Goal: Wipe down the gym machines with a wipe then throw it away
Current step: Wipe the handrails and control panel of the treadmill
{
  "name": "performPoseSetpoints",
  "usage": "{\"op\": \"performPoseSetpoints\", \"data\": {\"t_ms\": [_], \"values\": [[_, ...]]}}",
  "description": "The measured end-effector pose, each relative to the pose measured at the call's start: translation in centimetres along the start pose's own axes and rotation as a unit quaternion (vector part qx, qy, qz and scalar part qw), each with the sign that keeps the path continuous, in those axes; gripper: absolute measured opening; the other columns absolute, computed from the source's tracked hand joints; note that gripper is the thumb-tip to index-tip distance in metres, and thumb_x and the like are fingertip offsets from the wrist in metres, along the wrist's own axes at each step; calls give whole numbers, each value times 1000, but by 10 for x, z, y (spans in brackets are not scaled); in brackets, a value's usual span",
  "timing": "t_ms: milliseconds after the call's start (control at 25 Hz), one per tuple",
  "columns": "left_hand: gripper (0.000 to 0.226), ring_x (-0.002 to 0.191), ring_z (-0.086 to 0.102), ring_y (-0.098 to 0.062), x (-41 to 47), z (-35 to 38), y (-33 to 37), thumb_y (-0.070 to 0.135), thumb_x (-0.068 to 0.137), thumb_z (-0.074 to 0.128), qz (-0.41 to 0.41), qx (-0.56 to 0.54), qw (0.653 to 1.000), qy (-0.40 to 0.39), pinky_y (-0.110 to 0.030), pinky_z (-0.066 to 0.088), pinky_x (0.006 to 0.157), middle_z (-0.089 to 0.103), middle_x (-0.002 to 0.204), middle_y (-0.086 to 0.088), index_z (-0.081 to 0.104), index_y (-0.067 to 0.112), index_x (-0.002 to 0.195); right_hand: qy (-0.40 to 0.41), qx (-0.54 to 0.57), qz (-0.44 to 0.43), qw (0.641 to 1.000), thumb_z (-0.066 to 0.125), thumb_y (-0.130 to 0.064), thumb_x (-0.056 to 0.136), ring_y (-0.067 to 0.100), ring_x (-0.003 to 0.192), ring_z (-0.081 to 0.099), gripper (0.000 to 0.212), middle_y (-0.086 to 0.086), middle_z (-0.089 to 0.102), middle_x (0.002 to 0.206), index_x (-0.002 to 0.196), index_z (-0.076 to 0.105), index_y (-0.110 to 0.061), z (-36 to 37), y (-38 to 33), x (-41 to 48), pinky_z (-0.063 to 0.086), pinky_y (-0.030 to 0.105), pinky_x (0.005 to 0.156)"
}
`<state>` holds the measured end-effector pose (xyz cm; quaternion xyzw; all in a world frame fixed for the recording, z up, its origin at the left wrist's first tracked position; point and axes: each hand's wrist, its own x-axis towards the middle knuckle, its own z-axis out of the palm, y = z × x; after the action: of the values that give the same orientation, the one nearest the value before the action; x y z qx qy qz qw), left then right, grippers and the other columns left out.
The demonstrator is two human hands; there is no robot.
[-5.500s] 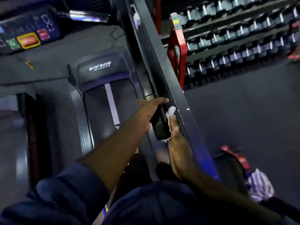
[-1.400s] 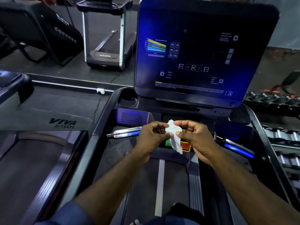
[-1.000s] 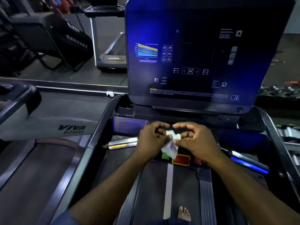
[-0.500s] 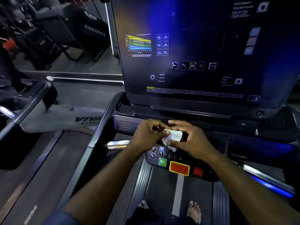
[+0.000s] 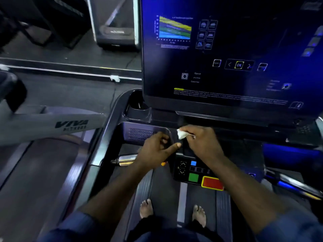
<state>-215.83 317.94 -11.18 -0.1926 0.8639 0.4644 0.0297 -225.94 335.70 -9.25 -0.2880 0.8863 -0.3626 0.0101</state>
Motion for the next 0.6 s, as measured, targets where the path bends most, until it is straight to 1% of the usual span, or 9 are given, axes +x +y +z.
{"op": "performPoseSetpoints", "data": {"t_ms": [80, 160, 200, 240, 280, 360, 440, 520, 600], "values": [[66, 88, 63, -5, 8, -4, -11, 81, 76, 71, 61, 9, 997, -44, -32, 55, 79, 61, 101, 14, 50, 31, 114, -74, 1, -1, 997, 63, 8, 89, 14, 111, 73, 39, 2, 78, 118, 113, 81, -16, 14, -15, 7, 51, 21, 103], [76, 99, 59, -6, 15, -8, -12, 91, 69, 67, 112, 20, 989, -93, -37, 54, 87, 56, 110, 16, 40, 38, 117, -125, 3, 23, 992, 62, 2, 97, 12, 121, 67, 37, 2, 72, 131, 126, 76, -17, 10, -25, 2, 43, 13, 108], [83, 103, 58, -7, 17, -10, -13, 93, 64, 69, 130, 19, 986, -107, -38, 53, 89, 55, 114, 15, 38, 39, 120, -141, -8, 25, 990, 62, -1, 99, 11, 125, 64, 38, 1, 69, 136, 132, 72, -18, 3, -31, -8, 39, 8, 109], [90, 104, 57, -8, 18, -11, -15, 92, 60, 72, 144, 13, 984, -105, -37, 54, 89, 54, 116, 13, 37, 37, 121, -158, -19, 13, 987, 62, -2, 100, 10, 129, 61, 40, -1, 65, 141, 136, 69, -18, -6, -37, -21, 35, 6, 110], [93, 102, 58, -9, 17, -12, -18, 90, 57, 77, 156, -3, 984, -91, -34, 54, 86, 53, 115, 12, 37, 36, 121, -175, -22, -11, 984, 61, -2, 100, 7, 134, 57, 42, -3, 62, 145, 139, 67, -17, -15, -42, -36, 32, 8, 113], [88, 96, 60, -14, 16, -15, -26, 81, 60, 83, 172, -74, 981, -46, -28, 54, 77, 55, 111, 7, 36, 35, 118, -215, -10, -46, 975, 61, -8, 102, 0, 143, 46, 41, -9, 56, 150, 141, 65, -17, -22, -47, -55, 29, 14, 119], [77, 92, 61, -13, 16, -17, -33, 73, 70, 83, 174, -137, 975, -25, -25, 53, 71, 56, 110, 1, 37, 34, 119, -234, -13, -20, 972, 54, -23, 108, -5, 148, 35, 40, -13, 47, 157, 149, 58, -23, -15, -43, -39, 26, 18, 123], [66, 94, 57, -9, 14, -17, -33, 68, 83, 73, 178, -131, 975, -10, -23, 50, 76, 53, 111, 0, 38, 29, 123, -268, -40, 0, 962, 48, -36, 110, -4, 150, 26, 47, -10, 38, 164, 156, 48, -25, -2, -40, -6, 19, 18, 126], [61, 105, 54, -15, 14, -14, -31, 67, 92, 63, 209, -74, 975, 1, -29, 49, 87, 48, 118, 0, 41, 24, 128, -292, -39, -18, 955, 48, -38, 111, -1, 148, 31, 45, -7, 42, 162, 152, 54, -20, 6, -38, 15, 21, 16, 124]]}}
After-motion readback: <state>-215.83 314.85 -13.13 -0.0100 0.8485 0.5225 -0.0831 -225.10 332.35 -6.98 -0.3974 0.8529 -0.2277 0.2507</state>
